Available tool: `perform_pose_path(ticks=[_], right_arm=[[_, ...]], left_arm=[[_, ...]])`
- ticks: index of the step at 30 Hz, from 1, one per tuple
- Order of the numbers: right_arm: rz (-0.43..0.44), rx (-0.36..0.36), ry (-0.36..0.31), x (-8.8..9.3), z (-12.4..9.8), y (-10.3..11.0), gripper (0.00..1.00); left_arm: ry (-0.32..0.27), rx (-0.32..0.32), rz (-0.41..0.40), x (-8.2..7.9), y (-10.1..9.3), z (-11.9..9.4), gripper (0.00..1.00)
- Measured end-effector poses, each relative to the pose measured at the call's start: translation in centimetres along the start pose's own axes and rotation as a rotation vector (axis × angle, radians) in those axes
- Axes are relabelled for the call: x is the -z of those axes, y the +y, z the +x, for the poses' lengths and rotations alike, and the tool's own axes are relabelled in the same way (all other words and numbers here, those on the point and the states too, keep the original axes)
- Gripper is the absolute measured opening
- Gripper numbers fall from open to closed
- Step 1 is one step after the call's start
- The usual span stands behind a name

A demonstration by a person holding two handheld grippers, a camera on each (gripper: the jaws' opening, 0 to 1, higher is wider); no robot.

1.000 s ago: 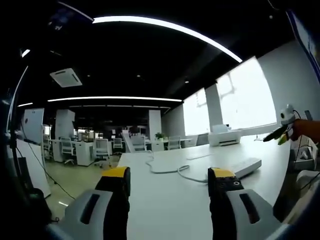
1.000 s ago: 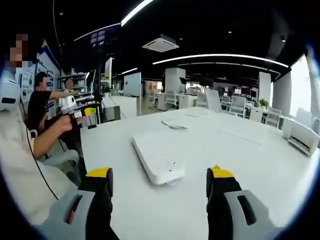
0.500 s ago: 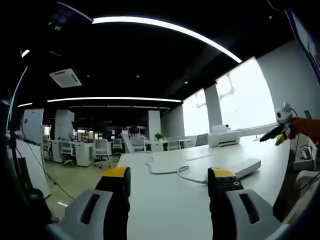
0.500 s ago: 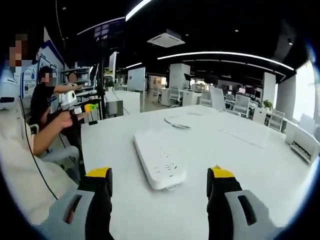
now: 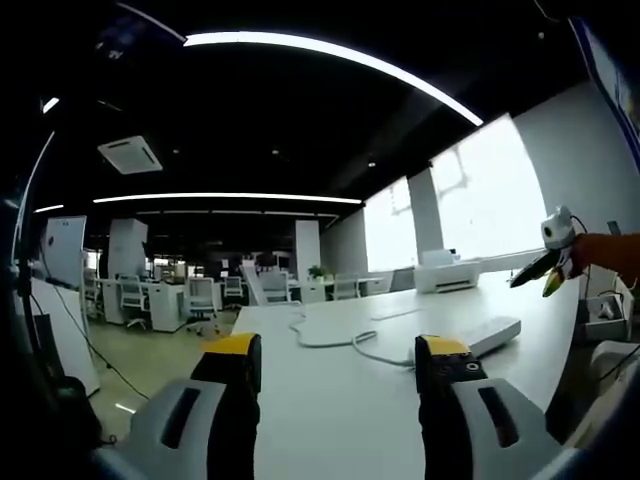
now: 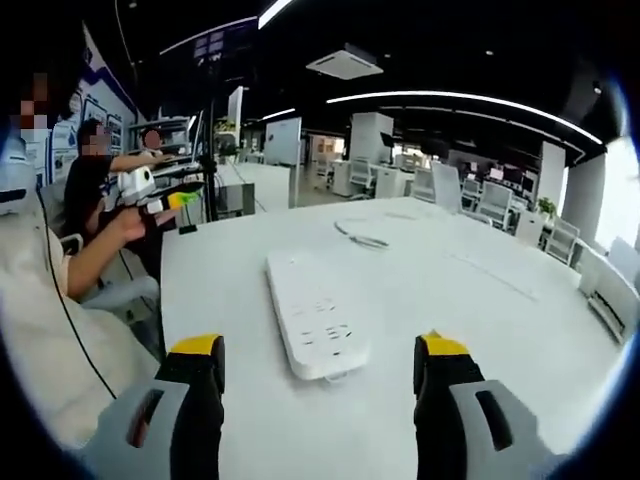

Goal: Pick up the power strip scattered on the table, fix it on the side mounting bracket of the table, and press the switch

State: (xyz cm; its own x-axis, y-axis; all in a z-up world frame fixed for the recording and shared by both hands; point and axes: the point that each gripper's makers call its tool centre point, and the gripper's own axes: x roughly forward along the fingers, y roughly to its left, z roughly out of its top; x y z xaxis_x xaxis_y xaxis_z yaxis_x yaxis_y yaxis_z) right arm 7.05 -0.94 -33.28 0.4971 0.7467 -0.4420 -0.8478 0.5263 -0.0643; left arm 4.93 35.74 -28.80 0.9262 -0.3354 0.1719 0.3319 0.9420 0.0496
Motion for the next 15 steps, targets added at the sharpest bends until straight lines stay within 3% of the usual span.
perform_pose_path(ticks=[7,15], right_arm=[[0.001,-0.019,0.027,0.4,1.1,-0.5,0.73],[0.014,-0.039,0.058,1.5,2.3,-2.7,0.73]], left_arm=[[0.001,0.001,0.001,0.0,0.0,0.0,0.66],[-0.002,0.009,-0.013,0.0,-0.1,0.1,0.66]])
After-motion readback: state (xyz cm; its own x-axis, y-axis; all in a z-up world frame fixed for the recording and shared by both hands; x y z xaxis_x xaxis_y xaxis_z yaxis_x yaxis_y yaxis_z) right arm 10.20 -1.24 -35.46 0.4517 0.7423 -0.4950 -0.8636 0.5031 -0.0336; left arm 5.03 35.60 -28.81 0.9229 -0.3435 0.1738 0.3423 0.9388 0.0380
